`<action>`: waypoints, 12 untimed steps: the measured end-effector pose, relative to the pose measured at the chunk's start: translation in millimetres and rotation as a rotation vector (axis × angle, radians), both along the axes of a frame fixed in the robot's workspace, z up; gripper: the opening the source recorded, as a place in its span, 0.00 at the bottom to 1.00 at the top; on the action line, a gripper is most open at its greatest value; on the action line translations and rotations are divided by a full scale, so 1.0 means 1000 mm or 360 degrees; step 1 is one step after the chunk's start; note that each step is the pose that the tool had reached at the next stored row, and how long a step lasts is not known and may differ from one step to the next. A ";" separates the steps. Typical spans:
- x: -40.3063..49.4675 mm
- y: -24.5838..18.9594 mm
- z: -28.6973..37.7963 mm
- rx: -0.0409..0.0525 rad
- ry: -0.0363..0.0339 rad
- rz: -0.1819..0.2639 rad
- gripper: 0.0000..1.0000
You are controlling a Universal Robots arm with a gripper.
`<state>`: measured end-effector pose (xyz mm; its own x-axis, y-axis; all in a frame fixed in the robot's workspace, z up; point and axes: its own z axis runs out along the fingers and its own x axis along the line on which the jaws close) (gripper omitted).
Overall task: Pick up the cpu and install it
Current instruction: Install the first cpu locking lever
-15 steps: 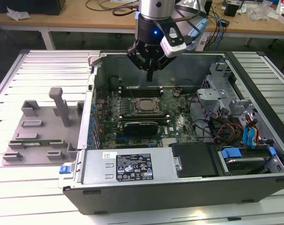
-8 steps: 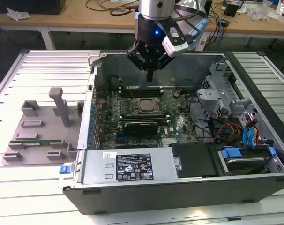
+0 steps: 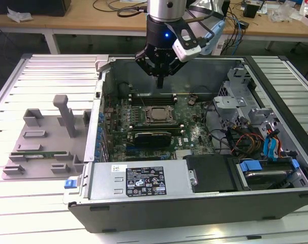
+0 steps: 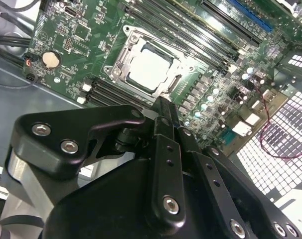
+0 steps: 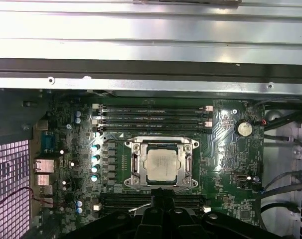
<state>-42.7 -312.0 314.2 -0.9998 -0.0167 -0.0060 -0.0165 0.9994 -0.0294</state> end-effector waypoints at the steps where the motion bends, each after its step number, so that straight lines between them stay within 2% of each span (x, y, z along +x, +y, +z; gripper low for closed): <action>1: -0.0012 0.0000 0.0000 0.0000 0.0000 0.0000 0.11; 10: -0.0137 0.0000 0.0000 0.0000 0.0000 0.0000 0.11; 12: -0.0192 0.0000 0.0000 0.0000 0.0000 0.0000 0.11</action>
